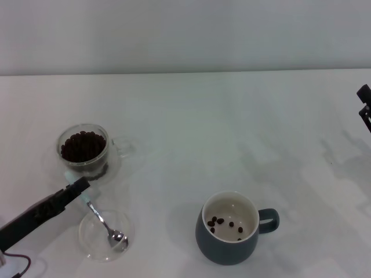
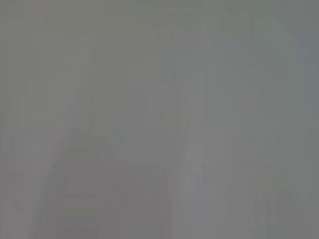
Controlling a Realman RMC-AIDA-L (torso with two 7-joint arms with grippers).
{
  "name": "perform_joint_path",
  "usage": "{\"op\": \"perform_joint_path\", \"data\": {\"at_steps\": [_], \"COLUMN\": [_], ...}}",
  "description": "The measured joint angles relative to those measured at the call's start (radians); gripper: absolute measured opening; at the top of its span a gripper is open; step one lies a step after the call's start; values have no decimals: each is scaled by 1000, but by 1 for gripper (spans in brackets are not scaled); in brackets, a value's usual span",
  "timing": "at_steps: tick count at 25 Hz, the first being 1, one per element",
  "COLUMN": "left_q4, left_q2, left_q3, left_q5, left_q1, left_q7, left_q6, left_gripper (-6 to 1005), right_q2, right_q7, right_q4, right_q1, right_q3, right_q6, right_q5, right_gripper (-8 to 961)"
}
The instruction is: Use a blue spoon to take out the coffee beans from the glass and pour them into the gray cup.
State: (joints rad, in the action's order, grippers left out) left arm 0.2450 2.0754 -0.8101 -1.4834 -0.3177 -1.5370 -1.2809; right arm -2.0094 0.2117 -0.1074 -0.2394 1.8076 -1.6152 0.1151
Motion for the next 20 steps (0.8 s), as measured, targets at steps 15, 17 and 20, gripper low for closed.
{"op": "perform_joint_path", "data": {"at_steps": [15, 17, 20], "left_q4": [36, 73, 109], "left_q2": [-6, -6, -4], "left_q3": [20, 35, 49], "left_q5": [92, 107, 114], "left_q1": [76, 107, 131], "left_q7": [51, 70, 137], "left_q6": [21, 23, 22], "left_gripper": [563, 602, 659], "right_q2": [7, 9, 9], "right_q7": [0, 0, -8], "right_q4": [0, 0, 1], "right_q1": [7, 14, 23], "right_q3": [-5, -5, -6], "right_q6": [-4, -21, -41], "right_q5": [1, 3, 7], "right_gripper": [574, 574, 574]}}
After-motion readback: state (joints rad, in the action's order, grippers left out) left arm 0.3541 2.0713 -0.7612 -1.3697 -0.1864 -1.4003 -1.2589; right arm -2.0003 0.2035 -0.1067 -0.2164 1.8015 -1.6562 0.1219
